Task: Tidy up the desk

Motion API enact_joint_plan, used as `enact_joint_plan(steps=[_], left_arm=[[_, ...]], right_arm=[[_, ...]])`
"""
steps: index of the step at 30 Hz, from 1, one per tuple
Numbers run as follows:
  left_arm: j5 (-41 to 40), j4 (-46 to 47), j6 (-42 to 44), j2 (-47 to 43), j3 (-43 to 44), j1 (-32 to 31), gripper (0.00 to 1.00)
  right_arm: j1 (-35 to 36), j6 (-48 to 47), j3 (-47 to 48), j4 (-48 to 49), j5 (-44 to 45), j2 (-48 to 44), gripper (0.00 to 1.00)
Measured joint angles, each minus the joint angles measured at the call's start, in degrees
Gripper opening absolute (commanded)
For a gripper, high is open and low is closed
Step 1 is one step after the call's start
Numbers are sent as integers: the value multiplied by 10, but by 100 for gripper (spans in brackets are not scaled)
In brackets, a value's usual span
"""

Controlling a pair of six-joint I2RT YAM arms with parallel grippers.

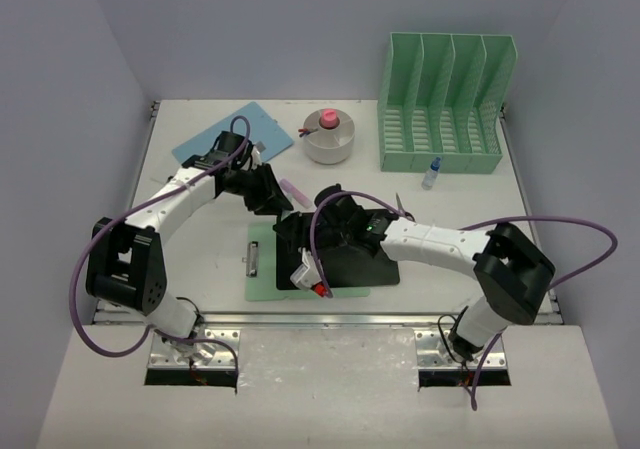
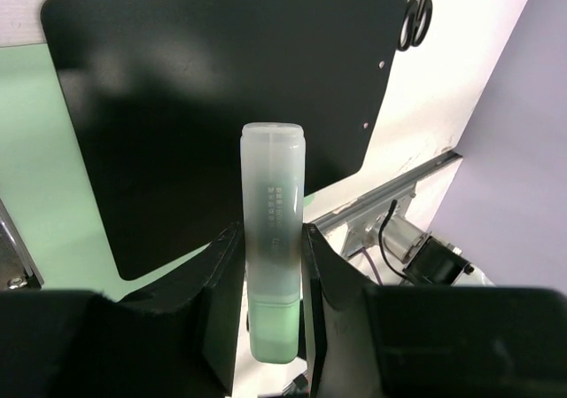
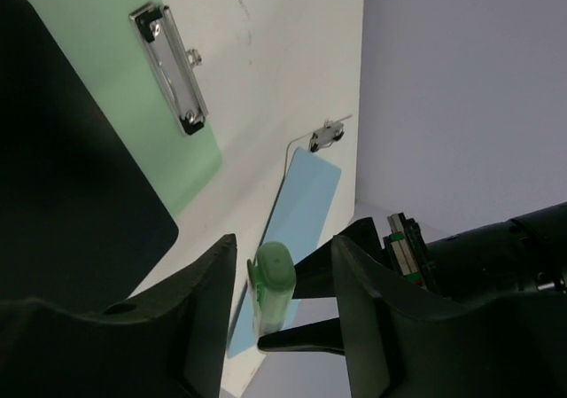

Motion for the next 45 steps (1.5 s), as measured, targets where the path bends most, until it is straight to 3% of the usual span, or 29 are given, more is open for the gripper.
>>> enact_joint_plan(steps=[5, 7, 8, 10, 11, 18, 24, 29, 34, 40, 45], left_arm=[[-5, 0, 0, 0, 0, 0, 0], [-11, 1, 0, 0, 0, 0, 1], [-12, 1, 0, 0, 0, 0, 19], [-13, 2, 1, -2, 0, 0, 57], [-12, 5, 2, -3, 0, 0, 97], [-24, 14, 3, -27, 8, 17, 100], [-82, 58, 23, -50, 97, 105, 100], [-122, 163, 60, -118, 100, 116, 100], [-122, 223, 74, -155, 78, 113, 100], [-122, 231, 74, -151, 45, 113, 100], [-120, 241, 65, -151, 35, 113, 100]], right_arm=[[0, -12, 8, 0, 33, 26, 22], [0, -14, 8, 1, 39, 28, 6], [0, -14, 8, 2, 40, 28, 1], [0, -14, 8, 3, 41, 28, 1], [0, -14, 8, 3, 41, 27, 1], [0, 40, -17, 2, 32, -39, 1], [-58, 287, 28, 17, 5, -70, 1], [-200, 593, 190, 88, 24, 4, 1], [-294, 831, 308, 161, 99, 91, 1], [-326, 1010, 419, 180, 172, 211, 1], [-336, 1081, 477, 175, 207, 287, 1]])
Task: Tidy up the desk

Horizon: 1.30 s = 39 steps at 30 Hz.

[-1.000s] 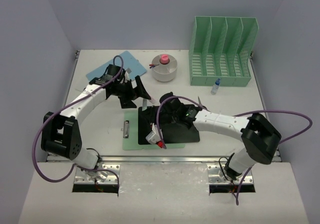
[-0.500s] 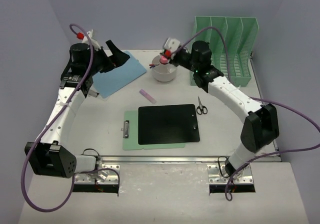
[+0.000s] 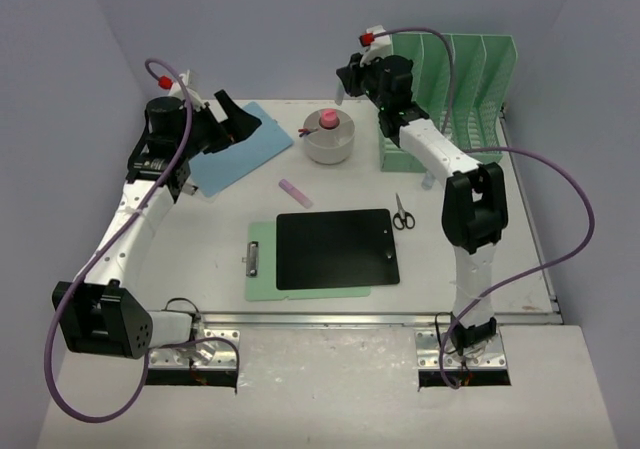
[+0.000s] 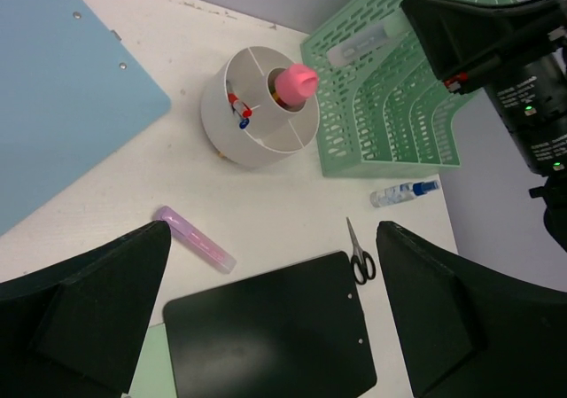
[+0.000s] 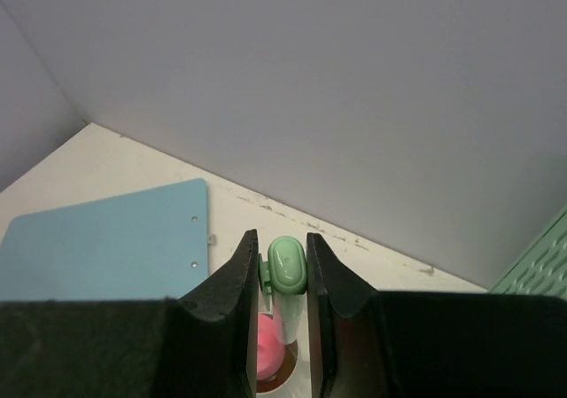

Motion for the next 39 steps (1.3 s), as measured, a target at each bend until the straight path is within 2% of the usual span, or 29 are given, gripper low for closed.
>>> enact_joint_plan(steps=[23, 32, 35, 36, 39], left_arm=[[5, 18, -18, -1, -26, 0, 100], [9, 17, 17, 9, -26, 0, 100], [20, 14, 44, 18, -26, 0, 100], [31, 14, 60, 22, -26, 0, 100], [82, 21, 128, 30, -37, 0, 100]], right_arm=[[-11, 15, 9, 60, 36, 81, 1], [-21, 33, 9, 51, 45, 127, 2], [-23, 43, 10, 40, 45, 135, 7], [-24, 47, 11, 36, 45, 138, 16], [-24, 59, 16, 26, 45, 145, 32]])
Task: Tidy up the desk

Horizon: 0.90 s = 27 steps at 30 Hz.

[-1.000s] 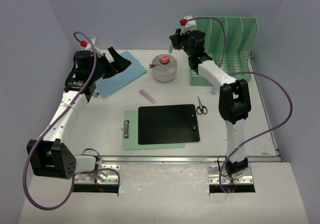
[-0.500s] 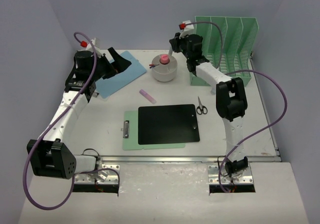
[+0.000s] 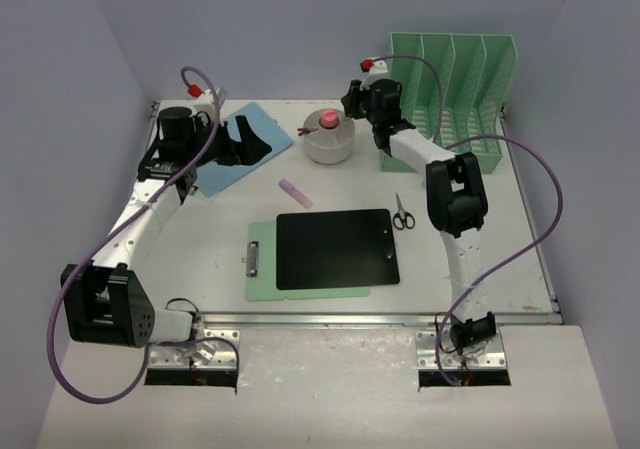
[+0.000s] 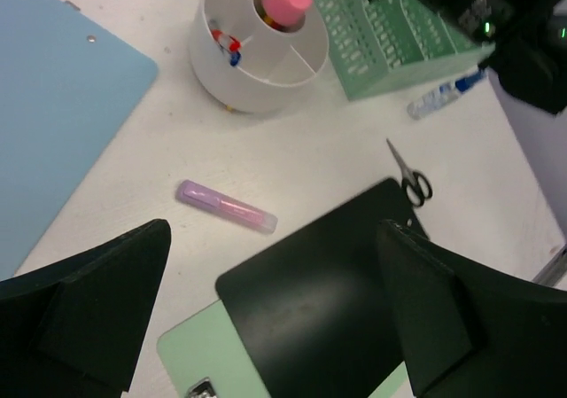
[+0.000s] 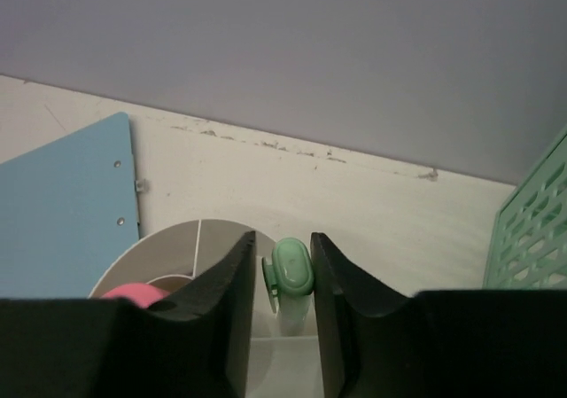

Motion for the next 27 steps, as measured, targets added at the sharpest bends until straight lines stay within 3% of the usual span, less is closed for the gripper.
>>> enact_joint_plan(steps=[1, 6, 11, 14, 15, 20, 23, 27], left_arm=[[19, 2, 28, 1, -7, 0, 100], [103, 6, 189, 14, -32, 0, 85], [176, -49, 397, 85, 17, -4, 72], [169, -99, 507, 149, 81, -23, 57], [162, -105, 524, 168, 98, -33, 57], [68, -46, 453, 189, 74, -89, 58], [-46, 0, 341, 180, 33, -135, 61], [-220, -26, 164, 197, 53, -199, 64]], right_arm=[[0, 3, 0, -3, 0, 0, 40], [0, 17, 3, -9, -2, 0, 52], [-2, 31, -1, -19, -6, -12, 56], [-4, 34, -31, -28, -12, -51, 57], [-5, 34, -43, -30, -14, -67, 58], [-14, 2, -88, -33, -22, -168, 61], [-23, -28, -119, -25, -27, -225, 62], [-45, -50, -151, -22, -31, -269, 62]])
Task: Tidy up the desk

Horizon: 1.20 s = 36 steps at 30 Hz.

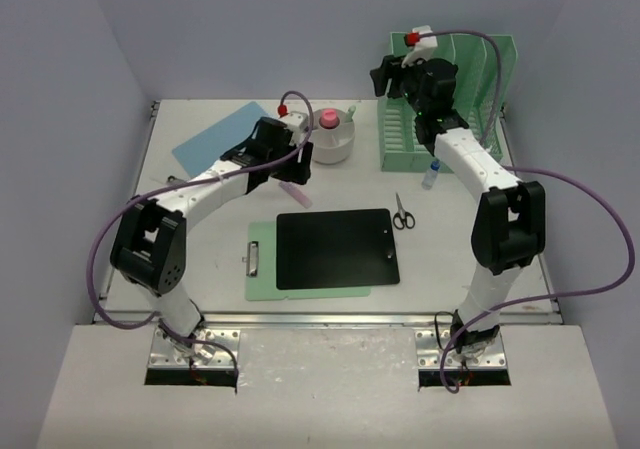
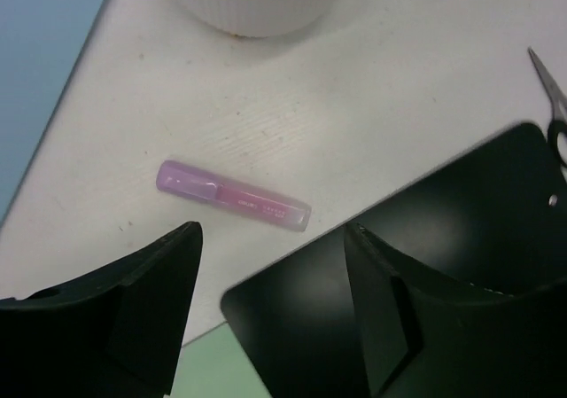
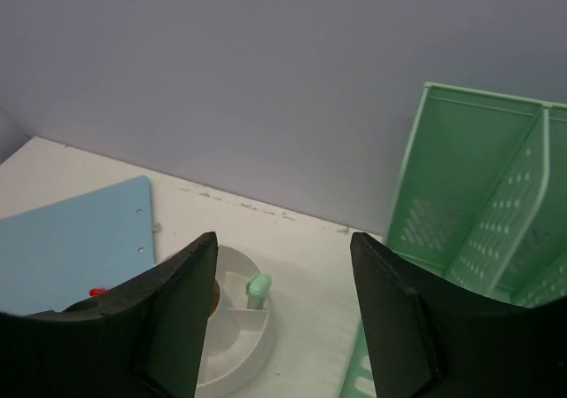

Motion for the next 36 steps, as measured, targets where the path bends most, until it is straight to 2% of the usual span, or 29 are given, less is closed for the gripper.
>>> enact_joint_plan(steps=[4, 8, 12, 18, 22, 29, 36], left_arm=[[-107, -68, -156, 77, 104, -25, 66], [-162, -137, -269, 162, 184, -26, 66], [-198, -187, -334, 214, 193, -26, 71], [-242, -233, -391, 225, 186, -24, 78], [-250, -242, -419, 238, 211, -17, 78], [-231, -245, -454, 279, 254, 13, 64], [-196, -249, -470, 299, 264, 31, 63]], right_arm=[[-24, -8, -25, -12, 0, -13, 62], [-43, -10, -60, -35, 0, -25, 62], [-57, -12, -88, -54, -2, -47, 62], [-75, -12, -107, -56, -8, -78, 62], [-83, -12, -124, -56, -15, -92, 62], [-87, -12, -133, -58, -19, -93, 62], [-89, -12, -133, -58, -21, -93, 61]])
